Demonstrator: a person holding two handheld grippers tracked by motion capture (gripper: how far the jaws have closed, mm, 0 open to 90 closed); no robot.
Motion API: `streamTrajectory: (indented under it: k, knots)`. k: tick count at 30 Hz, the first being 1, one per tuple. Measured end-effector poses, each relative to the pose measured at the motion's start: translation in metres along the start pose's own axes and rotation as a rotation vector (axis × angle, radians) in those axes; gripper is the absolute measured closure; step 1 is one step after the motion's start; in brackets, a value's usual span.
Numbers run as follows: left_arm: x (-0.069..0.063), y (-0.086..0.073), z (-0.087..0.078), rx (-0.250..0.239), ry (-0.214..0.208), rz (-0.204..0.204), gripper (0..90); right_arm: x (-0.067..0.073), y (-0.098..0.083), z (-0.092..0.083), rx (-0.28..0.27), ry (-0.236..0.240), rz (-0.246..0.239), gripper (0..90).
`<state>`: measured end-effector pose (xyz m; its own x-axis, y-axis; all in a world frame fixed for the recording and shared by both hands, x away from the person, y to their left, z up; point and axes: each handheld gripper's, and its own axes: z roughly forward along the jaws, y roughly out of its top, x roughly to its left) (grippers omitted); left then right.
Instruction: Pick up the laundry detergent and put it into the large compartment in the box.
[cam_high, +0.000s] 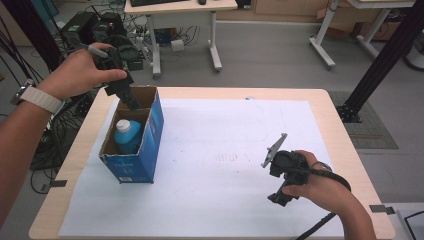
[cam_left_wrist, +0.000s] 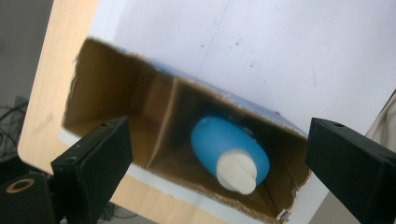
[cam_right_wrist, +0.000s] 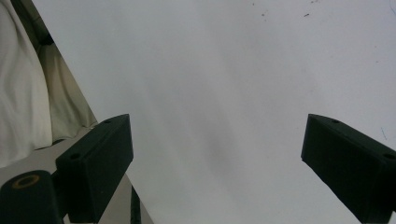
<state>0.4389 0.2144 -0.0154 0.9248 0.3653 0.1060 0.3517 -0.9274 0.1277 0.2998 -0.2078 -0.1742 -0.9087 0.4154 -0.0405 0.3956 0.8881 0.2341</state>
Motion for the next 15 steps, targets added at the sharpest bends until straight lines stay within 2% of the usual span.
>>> streamTrajectory:
  k: [15]
  knots:
    - [-0.008,0.042,0.011,0.019,-0.038,0.199,8.5,0.000,-0.009,-0.001,-0.005,-0.004,0.030,8.8]
